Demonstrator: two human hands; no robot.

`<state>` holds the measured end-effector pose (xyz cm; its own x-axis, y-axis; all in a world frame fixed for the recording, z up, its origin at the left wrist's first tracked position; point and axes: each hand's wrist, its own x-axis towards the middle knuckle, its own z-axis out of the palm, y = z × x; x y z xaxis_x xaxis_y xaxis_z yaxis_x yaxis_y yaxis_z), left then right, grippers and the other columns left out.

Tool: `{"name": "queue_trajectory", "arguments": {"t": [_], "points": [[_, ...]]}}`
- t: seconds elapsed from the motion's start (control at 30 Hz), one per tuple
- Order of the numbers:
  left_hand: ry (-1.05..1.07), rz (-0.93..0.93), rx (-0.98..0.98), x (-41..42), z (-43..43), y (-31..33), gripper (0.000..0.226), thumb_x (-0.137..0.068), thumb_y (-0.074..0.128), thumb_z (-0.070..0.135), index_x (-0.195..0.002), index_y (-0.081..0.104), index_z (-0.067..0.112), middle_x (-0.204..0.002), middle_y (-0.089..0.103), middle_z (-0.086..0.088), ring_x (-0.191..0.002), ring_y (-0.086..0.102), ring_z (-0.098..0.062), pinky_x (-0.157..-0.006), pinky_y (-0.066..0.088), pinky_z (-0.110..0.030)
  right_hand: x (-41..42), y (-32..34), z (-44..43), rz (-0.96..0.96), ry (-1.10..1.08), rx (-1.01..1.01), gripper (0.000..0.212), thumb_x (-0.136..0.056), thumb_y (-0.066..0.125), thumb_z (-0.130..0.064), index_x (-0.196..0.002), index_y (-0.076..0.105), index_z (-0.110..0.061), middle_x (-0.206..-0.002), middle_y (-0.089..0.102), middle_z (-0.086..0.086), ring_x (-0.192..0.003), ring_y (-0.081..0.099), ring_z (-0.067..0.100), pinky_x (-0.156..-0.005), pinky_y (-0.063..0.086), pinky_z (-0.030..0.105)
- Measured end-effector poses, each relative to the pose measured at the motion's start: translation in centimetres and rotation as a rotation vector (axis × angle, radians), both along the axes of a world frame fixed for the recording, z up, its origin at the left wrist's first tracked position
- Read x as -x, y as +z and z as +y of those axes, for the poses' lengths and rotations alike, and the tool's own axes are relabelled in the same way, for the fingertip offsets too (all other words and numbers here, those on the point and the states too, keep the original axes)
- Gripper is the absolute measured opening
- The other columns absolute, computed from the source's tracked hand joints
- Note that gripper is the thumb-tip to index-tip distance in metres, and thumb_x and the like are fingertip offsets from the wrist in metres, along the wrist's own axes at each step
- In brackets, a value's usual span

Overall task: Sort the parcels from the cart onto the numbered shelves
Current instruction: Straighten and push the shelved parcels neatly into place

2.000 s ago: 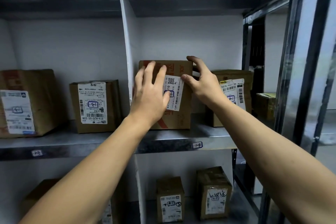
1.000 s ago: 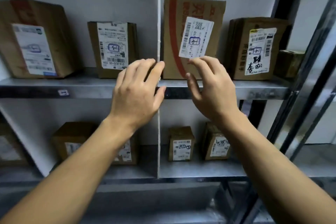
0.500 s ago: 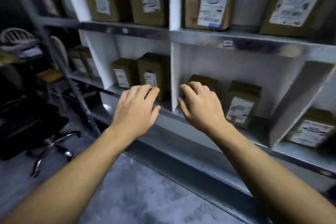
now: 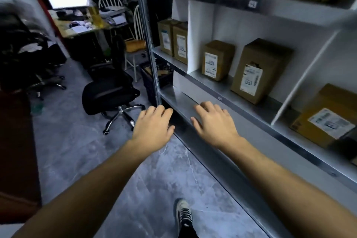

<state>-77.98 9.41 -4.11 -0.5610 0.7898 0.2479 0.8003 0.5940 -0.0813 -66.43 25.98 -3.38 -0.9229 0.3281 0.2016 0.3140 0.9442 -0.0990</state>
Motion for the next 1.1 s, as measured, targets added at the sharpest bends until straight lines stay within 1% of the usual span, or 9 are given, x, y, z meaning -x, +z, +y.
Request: {"name": "queue_trajectory", "arguments": {"t": [0.17, 0.33, 0.43, 0.5, 0.57, 0.7, 0.87, 0.97, 1.1], "points": [[0.024, 0.009, 0.037, 7.8, 3.0, -0.2, 0.05, -0.093, 0.045, 0.047, -0.137, 0.042, 0.022, -0.125, 0.05, 0.0, -0.114, 0.046, -0.025, -0.092, 0.035, -0.038, 8.3, -1.4, 3.2, -0.023, 0.019, 0.027, 0.042, -0.1, 0.039, -0.049, -0.132, 0.048, -0.023, -0.13, 0.051, 0.006, -0.115, 0.052, 0.033, -0.092, 0.041, 0.045], [0.06, -0.027, 0.065, 15.6, 5.3, 0.0, 0.045, -0.092, 0.045, 0.048, -0.13, 0.044, 0.024, -0.122, 0.049, 0.001, -0.11, 0.046, -0.025, -0.09, 0.036, -0.038, 17.2, -1.3, 6.2, -0.046, 0.044, 0.061, 0.038, -0.1, 0.037, -0.049, -0.127, 0.048, -0.024, -0.127, 0.052, 0.006, -0.115, 0.052, 0.033, -0.092, 0.042, 0.045], [0.127, -0.052, 0.009, 20.2, 6.0, 0.4, 0.044, -0.09, 0.049, 0.047, -0.127, 0.047, 0.023, -0.12, 0.05, 0.0, -0.109, 0.047, -0.026, -0.089, 0.038, -0.04, 22.2, -0.9, 7.2, -0.059, 0.056, 0.082, 0.038, -0.1, 0.038, -0.049, -0.128, 0.049, -0.024, -0.127, 0.054, 0.006, -0.115, 0.053, 0.033, -0.092, 0.042, 0.045], [0.147, -0.081, -0.022, 22.6, 6.0, 0.3, 0.046, -0.089, 0.052, 0.045, -0.129, 0.049, 0.021, -0.12, 0.052, -0.001, -0.109, 0.048, -0.027, -0.087, 0.04, -0.041, 24.7, -1.0, 7.3, -0.067, 0.067, 0.095, 0.038, -0.1, 0.038, -0.049, -0.127, 0.049, -0.024, -0.127, 0.054, 0.006, -0.115, 0.053, 0.034, -0.092, 0.044, 0.045], [0.159, -0.077, -0.038, 25.2, 6.1, 0.2, 0.047, -0.09, 0.052, 0.043, -0.131, 0.049, 0.02, -0.12, 0.054, -0.002, -0.109, 0.05, -0.027, -0.087, 0.042, -0.041, 27.1, -1.2, 7.7, -0.077, 0.08, 0.088, 0.038, -0.1, 0.038, -0.048, -0.128, 0.049, -0.024, -0.129, 0.053, 0.005, -0.116, 0.053, 0.033, -0.093, 0.044, 0.045], [0.179, -0.117, -0.08, 31.4, 7.0, 0.5, 0.047, -0.091, 0.05, 0.044, -0.131, 0.048, 0.021, -0.122, 0.052, -0.002, -0.109, 0.048, -0.028, -0.088, 0.043, -0.041, 32.6, -0.8, 9.5, -0.063, 0.044, 0.15, 0.04, -0.1, 0.04, -0.048, -0.133, 0.049, -0.027, -0.133, 0.052, 0.005, -0.119, 0.052, 0.033, -0.098, 0.045, 0.046], [0.075, -0.13, -0.154, 40.6, 10.0, 0.6, 0.049, -0.093, 0.051, 0.043, -0.137, 0.046, 0.02, -0.128, 0.05, -0.001, -0.116, 0.046, -0.026, -0.094, 0.04, -0.04, 40.0, -0.2, 11.9, 0.071, -0.058, 0.168, 0.042, -0.099, 0.046, -0.046, -0.134, 0.052, -0.024, -0.133, 0.052, 0.006, -0.119, 0.051, 0.033, -0.095, 0.047, 0.047], [-0.027, -0.099, -0.167, 46.4, 12.3, 1.4, 0.047, -0.093, 0.052, 0.043, -0.135, 0.047, 0.022, -0.127, 0.05, 0.001, -0.115, 0.046, -0.024, -0.095, 0.04, -0.039, 44.3, 0.7, 13.1, 0.17, -0.162, 0.184, 0.042, -0.099, 0.049, -0.045, -0.135, 0.052, -0.023, -0.134, 0.052, 0.005, -0.121, 0.051, 0.03, -0.097, 0.048, 0.05], [-0.165, -0.084, -0.148, 53.4, 16.2, 2.9, 0.049, -0.094, 0.049, 0.046, -0.138, 0.043, 0.024, -0.132, 0.046, 0.003, -0.12, 0.042, -0.023, -0.097, 0.037, -0.039, 48.3, 2.0, 14.8, 0.225, -0.308, 0.174, 0.047, -0.097, 0.049, -0.047, -0.139, 0.049, -0.025, -0.139, 0.049, 0.005, -0.124, 0.049, 0.031, -0.099, 0.046, 0.051]]}}
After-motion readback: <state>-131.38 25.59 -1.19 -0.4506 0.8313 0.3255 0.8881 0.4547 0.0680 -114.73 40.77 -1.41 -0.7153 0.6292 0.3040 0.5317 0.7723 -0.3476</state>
